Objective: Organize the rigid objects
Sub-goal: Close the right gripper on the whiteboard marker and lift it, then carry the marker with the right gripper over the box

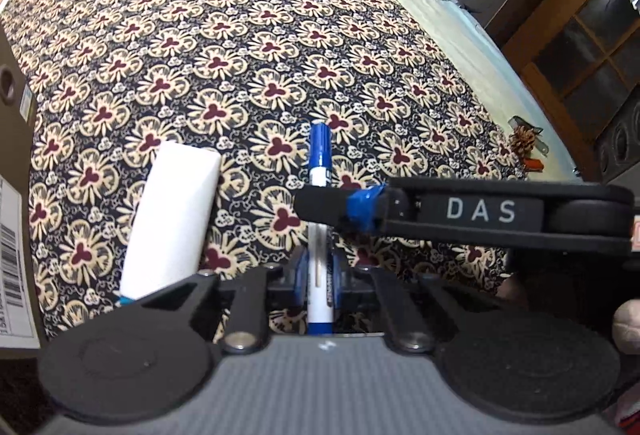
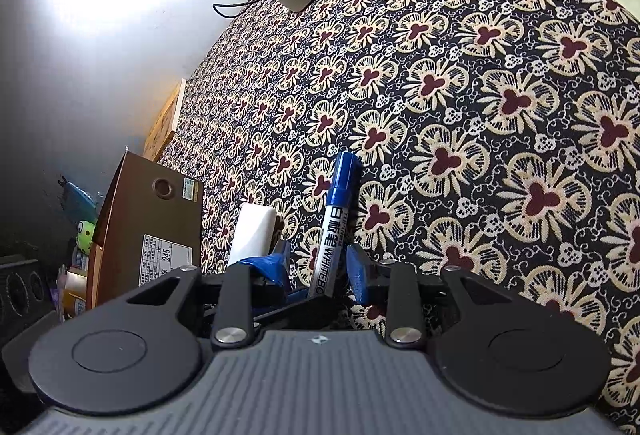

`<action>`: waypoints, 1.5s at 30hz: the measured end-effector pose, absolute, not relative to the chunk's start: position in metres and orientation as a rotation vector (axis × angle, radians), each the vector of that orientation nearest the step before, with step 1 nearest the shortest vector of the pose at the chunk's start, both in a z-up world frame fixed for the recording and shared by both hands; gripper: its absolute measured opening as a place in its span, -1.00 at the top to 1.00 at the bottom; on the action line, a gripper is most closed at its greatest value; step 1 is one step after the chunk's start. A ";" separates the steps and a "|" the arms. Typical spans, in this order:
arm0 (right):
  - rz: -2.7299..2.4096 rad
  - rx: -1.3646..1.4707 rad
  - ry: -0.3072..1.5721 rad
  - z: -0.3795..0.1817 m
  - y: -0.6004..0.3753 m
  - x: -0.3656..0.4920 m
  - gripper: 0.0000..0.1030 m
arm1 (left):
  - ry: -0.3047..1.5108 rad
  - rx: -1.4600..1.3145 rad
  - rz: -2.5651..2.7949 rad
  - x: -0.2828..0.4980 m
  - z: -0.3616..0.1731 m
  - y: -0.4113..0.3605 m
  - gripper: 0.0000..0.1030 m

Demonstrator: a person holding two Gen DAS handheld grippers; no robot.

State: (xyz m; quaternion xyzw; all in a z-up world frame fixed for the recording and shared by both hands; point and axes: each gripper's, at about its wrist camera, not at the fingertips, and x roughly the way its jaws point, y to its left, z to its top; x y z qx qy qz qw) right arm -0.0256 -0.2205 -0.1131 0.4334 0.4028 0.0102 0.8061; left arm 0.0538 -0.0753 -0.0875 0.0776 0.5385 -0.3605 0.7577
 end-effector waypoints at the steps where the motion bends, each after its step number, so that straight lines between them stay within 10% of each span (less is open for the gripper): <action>1: 0.022 0.943 0.864 -0.114 -0.222 -0.026 0.73 | 1.174 0.159 -0.780 0.054 -0.086 -0.073 0.90; 45: 0.285 0.665 0.707 -0.009 -0.009 0.046 1.00 | 0.893 -0.009 -0.687 0.079 0.031 0.158 0.89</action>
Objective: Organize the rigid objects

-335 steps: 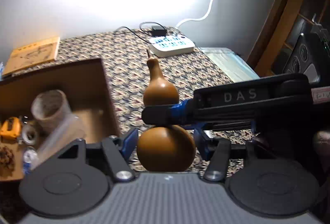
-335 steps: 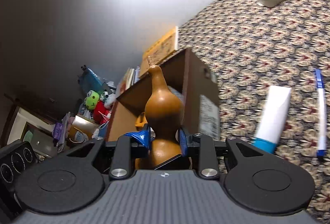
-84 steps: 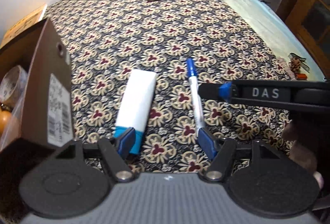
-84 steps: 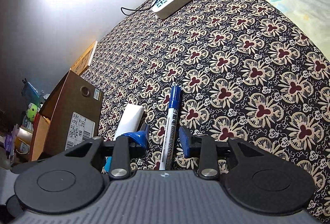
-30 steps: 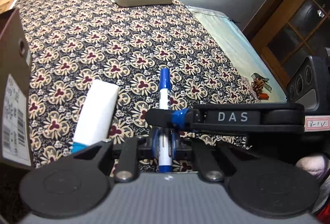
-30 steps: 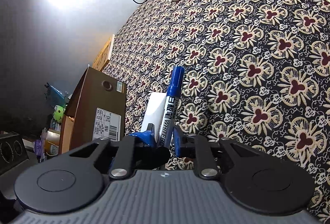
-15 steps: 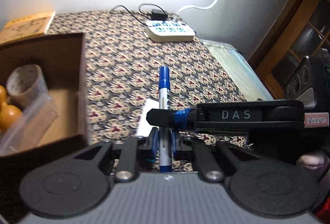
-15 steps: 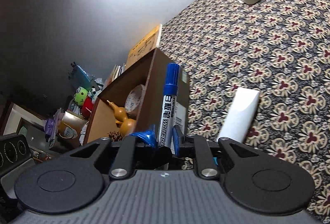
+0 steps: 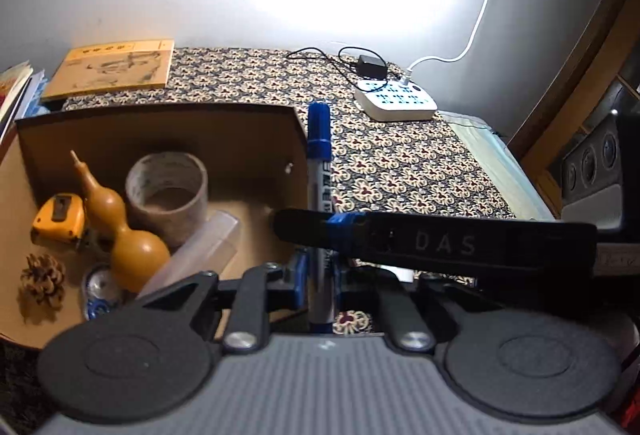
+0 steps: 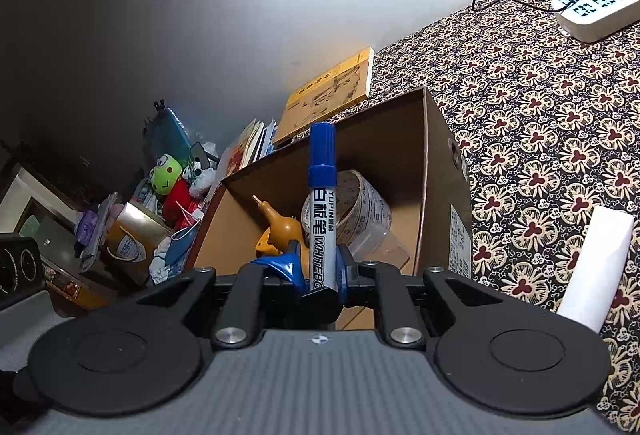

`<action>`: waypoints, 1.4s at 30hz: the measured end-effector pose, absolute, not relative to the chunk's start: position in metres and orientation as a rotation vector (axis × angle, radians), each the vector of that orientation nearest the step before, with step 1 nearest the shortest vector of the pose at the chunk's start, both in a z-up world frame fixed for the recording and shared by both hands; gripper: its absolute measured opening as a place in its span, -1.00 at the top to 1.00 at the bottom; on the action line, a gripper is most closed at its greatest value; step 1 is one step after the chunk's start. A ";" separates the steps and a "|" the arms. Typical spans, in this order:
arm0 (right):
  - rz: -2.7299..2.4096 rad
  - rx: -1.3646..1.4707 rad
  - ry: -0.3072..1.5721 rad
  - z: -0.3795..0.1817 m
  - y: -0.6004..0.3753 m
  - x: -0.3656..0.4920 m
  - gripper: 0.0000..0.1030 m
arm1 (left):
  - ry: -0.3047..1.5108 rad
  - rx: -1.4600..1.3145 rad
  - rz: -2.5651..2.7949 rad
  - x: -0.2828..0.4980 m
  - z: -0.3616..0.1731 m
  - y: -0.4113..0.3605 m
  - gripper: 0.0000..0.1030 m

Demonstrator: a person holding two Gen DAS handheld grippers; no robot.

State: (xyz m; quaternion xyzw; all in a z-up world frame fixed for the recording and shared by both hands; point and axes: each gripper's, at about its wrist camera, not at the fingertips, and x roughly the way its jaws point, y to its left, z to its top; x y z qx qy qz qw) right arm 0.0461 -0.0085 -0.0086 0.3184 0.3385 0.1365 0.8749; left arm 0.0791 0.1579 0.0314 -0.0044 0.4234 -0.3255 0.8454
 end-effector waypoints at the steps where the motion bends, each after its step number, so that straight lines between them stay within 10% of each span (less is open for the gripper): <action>1: 0.276 0.666 0.703 -0.009 -0.006 0.048 1.00 | 0.896 -0.003 -0.693 0.081 0.031 0.160 0.89; 37: 0.097 0.546 0.688 -0.023 0.007 0.077 1.00 | 1.070 0.160 -0.580 0.148 -0.036 0.154 0.86; 42: 0.095 0.532 0.686 -0.022 0.009 0.076 1.00 | 1.073 0.169 -0.563 0.149 -0.039 0.153 0.43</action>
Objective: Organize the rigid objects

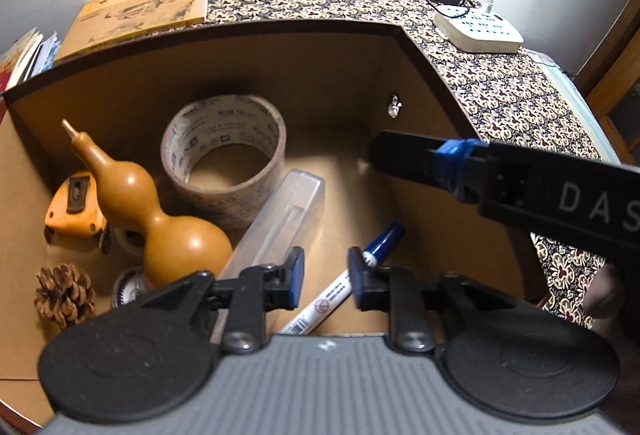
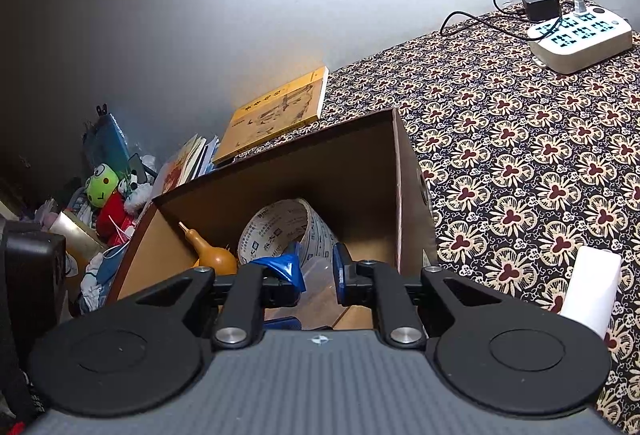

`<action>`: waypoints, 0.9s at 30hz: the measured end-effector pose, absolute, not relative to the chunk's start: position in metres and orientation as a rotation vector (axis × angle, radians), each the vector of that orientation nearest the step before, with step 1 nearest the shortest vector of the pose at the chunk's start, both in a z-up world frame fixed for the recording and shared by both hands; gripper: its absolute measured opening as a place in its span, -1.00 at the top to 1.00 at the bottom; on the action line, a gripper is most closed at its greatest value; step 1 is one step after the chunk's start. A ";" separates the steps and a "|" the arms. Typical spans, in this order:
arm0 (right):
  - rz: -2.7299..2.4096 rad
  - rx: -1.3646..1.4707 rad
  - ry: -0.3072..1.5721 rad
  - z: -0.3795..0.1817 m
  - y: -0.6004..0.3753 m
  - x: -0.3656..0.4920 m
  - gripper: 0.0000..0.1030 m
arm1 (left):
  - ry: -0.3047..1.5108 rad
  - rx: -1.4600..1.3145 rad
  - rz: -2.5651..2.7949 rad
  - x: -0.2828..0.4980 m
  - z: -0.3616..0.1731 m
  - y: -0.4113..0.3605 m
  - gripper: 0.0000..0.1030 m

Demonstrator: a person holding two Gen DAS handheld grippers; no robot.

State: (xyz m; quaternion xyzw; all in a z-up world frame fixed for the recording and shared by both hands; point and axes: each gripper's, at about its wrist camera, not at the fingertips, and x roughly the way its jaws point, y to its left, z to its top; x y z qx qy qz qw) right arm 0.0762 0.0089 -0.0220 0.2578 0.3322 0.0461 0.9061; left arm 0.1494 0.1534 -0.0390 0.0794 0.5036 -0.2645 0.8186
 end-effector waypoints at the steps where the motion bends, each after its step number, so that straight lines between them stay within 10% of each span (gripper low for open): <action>1: 0.095 0.528 0.685 -0.022 0.010 0.076 1.00 | 1.073 0.171 -0.562 0.149 -0.039 0.153 0.42; 11: 0.097 0.547 0.678 -0.022 0.008 0.074 1.00 | 1.077 0.160 -0.557 0.147 -0.041 0.153 -0.07; 27: 0.103 0.556 0.685 -0.018 0.009 0.070 1.00 | 1.054 0.198 -0.509 0.136 -0.036 0.150 -0.14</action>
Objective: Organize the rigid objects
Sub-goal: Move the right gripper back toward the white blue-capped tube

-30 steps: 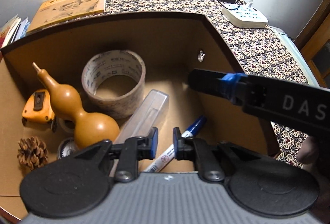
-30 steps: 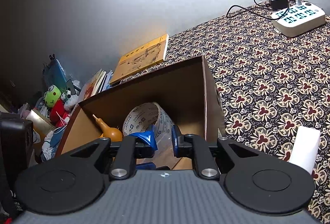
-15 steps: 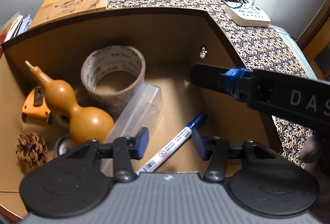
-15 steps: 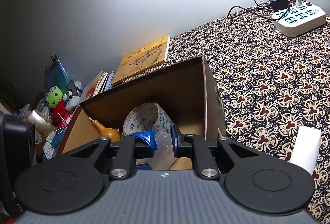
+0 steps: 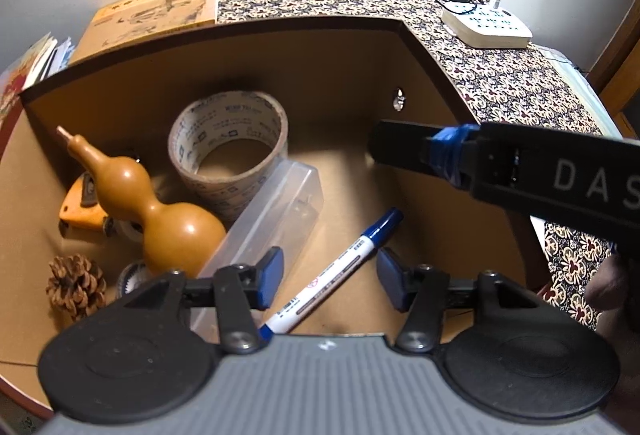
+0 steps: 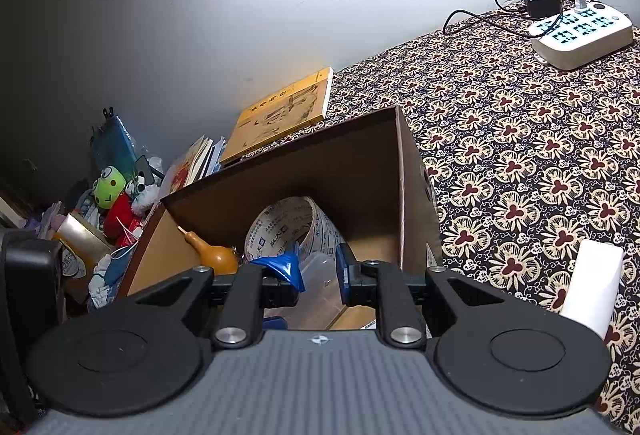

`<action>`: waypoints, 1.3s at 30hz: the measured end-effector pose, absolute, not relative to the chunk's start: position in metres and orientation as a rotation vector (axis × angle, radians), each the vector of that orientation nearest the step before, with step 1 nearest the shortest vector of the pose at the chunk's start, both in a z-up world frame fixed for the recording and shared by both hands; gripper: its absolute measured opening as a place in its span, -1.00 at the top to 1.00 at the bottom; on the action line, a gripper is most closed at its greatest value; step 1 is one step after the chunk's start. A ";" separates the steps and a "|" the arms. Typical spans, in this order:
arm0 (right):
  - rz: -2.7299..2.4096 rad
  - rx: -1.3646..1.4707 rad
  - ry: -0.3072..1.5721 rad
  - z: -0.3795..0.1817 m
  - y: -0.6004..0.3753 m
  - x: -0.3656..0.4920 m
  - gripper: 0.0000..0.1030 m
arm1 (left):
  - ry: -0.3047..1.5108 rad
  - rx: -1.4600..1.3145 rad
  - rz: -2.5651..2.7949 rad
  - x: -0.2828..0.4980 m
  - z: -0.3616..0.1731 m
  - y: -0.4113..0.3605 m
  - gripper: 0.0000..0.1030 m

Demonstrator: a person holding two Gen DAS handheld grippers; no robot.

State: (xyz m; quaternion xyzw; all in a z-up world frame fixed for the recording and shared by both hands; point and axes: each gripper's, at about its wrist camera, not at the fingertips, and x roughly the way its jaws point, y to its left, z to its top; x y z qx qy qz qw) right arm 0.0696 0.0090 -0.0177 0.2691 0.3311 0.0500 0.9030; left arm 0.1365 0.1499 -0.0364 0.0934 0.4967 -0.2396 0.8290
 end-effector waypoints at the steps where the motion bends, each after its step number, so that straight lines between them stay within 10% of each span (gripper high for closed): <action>1: 0.104 0.556 0.686 -0.017 0.009 0.069 0.98 | 1.055 0.194 -0.505 0.136 -0.035 0.151 -0.14; 39: 0.102 0.615 0.635 -0.006 -0.036 -0.004 0.84 | 0.885 0.281 -0.221 0.070 0.020 0.152 -0.52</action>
